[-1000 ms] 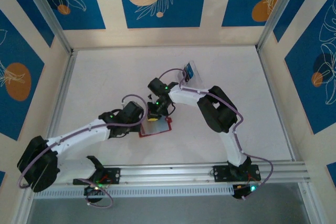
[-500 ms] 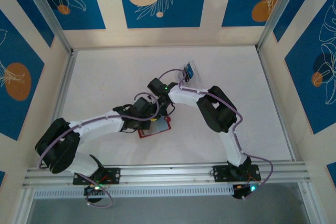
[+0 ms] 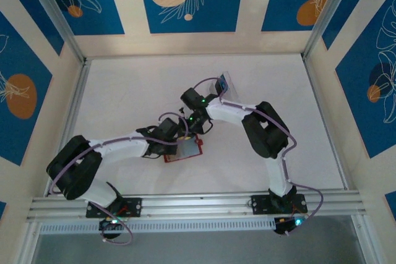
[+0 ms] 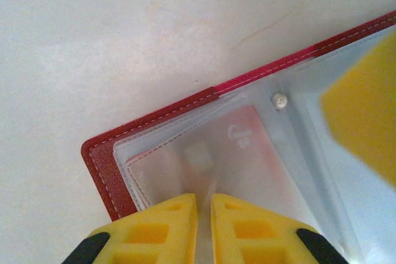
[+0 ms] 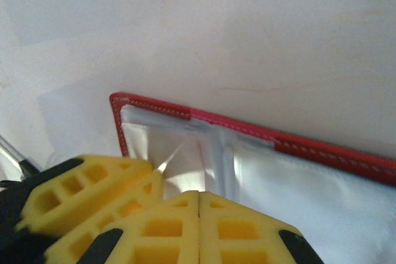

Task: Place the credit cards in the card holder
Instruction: Flip over the card slot on the card holder.

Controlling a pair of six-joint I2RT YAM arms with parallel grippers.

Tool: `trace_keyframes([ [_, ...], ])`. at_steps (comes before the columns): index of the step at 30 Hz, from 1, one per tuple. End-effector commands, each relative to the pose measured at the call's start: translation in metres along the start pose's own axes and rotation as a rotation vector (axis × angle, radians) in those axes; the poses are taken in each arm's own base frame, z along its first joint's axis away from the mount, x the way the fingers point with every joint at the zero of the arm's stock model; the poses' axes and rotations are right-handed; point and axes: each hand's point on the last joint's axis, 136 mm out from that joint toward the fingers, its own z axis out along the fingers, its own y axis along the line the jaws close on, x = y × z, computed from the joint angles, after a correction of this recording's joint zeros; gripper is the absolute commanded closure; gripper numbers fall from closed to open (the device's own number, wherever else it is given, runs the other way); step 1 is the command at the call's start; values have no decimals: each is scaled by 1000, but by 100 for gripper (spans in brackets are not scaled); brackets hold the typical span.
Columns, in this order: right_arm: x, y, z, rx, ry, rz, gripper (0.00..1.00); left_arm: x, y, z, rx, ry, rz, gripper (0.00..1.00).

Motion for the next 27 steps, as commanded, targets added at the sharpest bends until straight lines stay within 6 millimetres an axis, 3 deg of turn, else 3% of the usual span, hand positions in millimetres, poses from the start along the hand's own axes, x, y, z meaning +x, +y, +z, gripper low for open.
trace_keyframes([
  [1, 6, -4, -10, -1, 4, -10, 91, 26, 21, 10, -77, 87, 29, 86],
  [9, 22, -47, 1, 179, 21, 39, 100, 16, 20, -3, -78, 49, 46, 87],
  [15, 28, -74, 13, 251, 34, 87, 100, 12, 24, -7, -107, 44, 86, 86],
  [21, 28, -78, 17, 254, 40, 96, 100, 8, 33, -14, -149, 21, 73, 86],
  [27, 27, -76, 16, 248, 39, 86, 100, -16, 6, -43, -31, -63, 63, 83],
])
